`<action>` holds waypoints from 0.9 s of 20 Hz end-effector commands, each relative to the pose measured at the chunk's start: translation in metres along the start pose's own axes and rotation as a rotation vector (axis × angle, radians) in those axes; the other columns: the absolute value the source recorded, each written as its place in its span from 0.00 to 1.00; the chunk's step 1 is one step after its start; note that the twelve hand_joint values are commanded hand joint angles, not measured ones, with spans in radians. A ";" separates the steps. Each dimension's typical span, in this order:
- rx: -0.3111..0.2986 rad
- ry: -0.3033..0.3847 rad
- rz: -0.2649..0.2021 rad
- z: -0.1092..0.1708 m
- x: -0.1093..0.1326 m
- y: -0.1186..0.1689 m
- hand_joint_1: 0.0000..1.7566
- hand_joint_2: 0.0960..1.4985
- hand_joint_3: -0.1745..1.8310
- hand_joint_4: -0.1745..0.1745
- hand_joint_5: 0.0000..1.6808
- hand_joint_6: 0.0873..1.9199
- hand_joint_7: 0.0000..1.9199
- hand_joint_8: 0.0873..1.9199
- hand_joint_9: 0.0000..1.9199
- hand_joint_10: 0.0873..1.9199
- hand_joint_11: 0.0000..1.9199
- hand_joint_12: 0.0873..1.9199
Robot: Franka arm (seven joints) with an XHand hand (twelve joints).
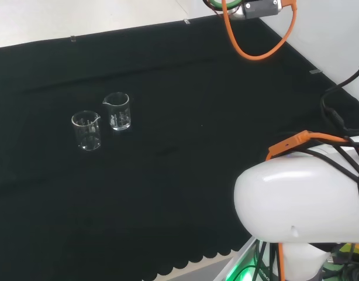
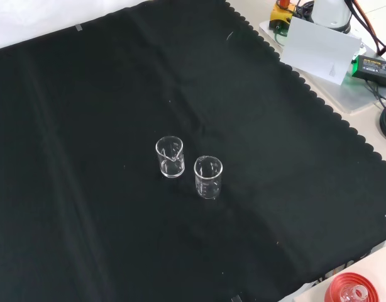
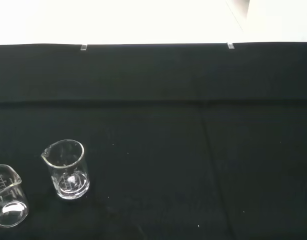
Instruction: Pick up the beaker on the right.
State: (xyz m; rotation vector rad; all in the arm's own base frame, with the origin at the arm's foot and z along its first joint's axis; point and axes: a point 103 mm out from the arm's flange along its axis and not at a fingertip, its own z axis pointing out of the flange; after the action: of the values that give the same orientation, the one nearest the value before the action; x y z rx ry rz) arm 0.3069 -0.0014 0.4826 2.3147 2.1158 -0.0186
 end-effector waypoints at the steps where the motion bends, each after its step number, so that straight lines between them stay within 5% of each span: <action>1: 0.001 0.001 0.004 0.002 -0.003 0.000 0.06 0.89 0.23 0.42 0.14 0.06 0.04 0.25 0.07 0.33 0.00 0.53; 18: 0.040 0.016 0.026 0.024 -0.013 0.013 0.06 0.89 0.22 0.42 0.14 0.05 0.04 0.25 0.07 0.33 0.00 0.53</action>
State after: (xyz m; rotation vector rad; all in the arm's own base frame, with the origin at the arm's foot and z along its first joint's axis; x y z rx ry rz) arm 0.3138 -0.0122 0.4670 2.3526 2.1079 -0.0367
